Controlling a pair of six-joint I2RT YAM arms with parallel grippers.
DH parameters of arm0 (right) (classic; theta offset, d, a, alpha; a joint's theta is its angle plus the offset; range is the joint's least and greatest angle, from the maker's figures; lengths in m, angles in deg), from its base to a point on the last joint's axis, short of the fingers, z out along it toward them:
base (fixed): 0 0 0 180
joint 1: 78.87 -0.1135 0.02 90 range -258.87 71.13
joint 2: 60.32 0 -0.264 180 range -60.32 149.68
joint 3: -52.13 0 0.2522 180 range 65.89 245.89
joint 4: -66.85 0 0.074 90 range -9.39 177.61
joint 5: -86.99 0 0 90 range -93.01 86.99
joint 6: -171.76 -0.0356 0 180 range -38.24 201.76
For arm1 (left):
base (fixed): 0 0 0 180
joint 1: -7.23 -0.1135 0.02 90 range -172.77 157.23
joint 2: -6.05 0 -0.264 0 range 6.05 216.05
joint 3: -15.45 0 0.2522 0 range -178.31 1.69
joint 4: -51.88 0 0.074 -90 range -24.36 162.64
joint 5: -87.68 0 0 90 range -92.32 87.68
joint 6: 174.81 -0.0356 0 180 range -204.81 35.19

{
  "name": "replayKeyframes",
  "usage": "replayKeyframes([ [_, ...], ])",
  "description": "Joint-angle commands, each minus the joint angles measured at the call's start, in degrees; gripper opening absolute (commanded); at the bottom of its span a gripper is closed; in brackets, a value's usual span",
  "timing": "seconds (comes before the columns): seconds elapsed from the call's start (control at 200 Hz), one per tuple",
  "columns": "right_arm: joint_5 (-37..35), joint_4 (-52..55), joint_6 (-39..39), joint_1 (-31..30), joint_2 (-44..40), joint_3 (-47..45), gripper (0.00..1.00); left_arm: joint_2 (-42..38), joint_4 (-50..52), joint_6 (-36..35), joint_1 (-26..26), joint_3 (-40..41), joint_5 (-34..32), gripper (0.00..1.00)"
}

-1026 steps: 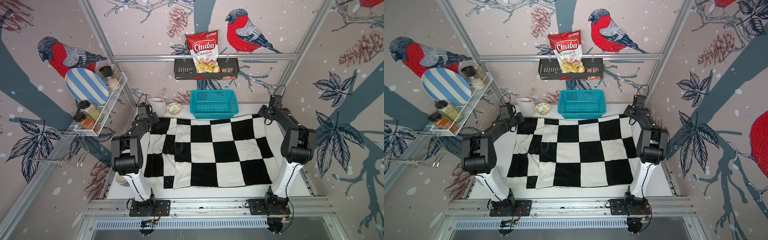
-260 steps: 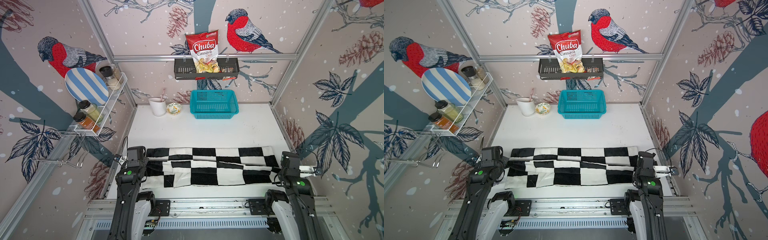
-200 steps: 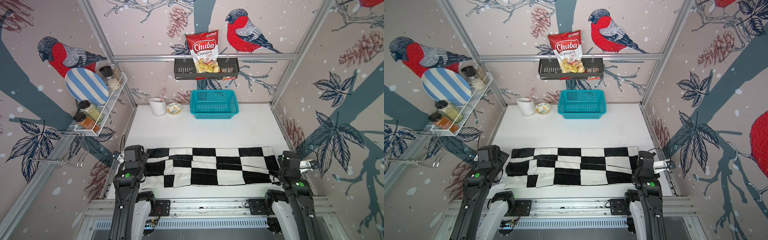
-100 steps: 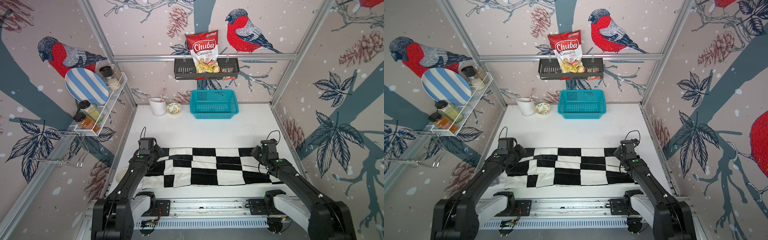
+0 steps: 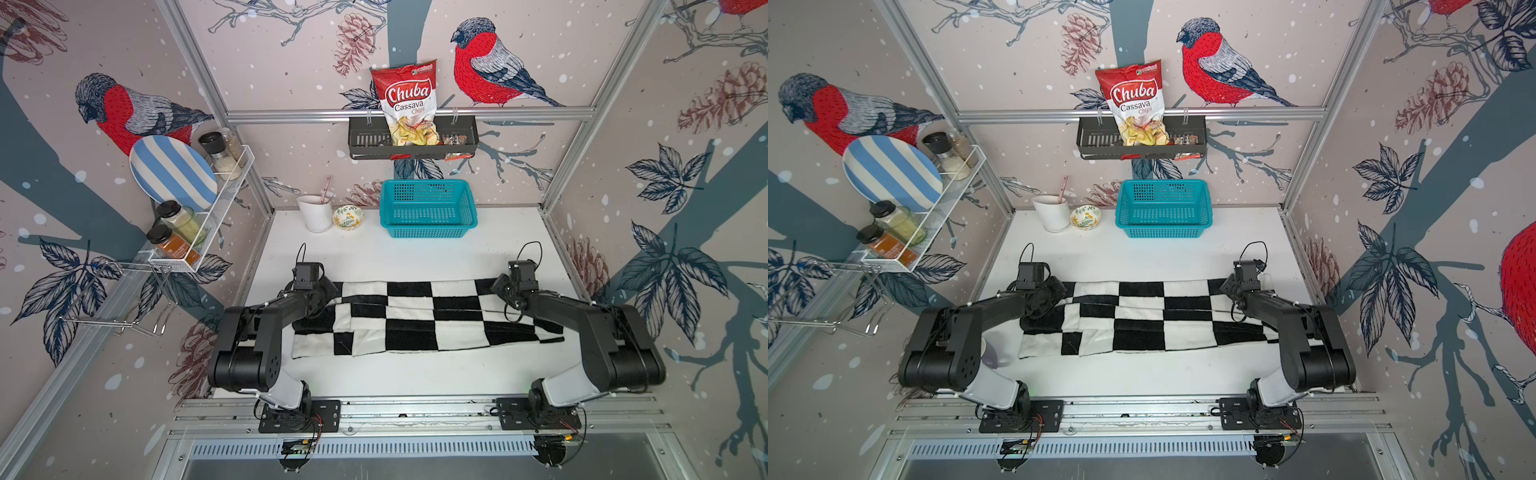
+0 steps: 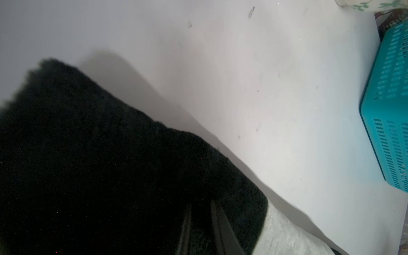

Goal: Roll up the pillowcase
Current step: Move the pillowcase to the center of the board.

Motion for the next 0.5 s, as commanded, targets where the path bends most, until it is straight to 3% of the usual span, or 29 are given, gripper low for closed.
replayKeyframes([
  [0.0,2.93,4.12,1.54,0.09,5.90,5.58,0.58,5.43,1.62,-1.62,0.02,-5.91,-2.34,0.20],
  [0.23,2.57,8.79,4.24,0.98,14.54,20.17,0.64,10.94,9.51,-6.61,0.06,-21.05,-5.07,0.21],
  [0.32,1.73,10.32,5.33,0.88,13.76,22.58,0.72,9.13,15.53,-9.04,0.04,-25.23,-7.26,0.31],
  [0.495,0.01,12.14,6.61,0.71,10.26,22.93,0.78,5.60,27.50,-13.31,-1.08,-27.00,-10.94,0.35],
])
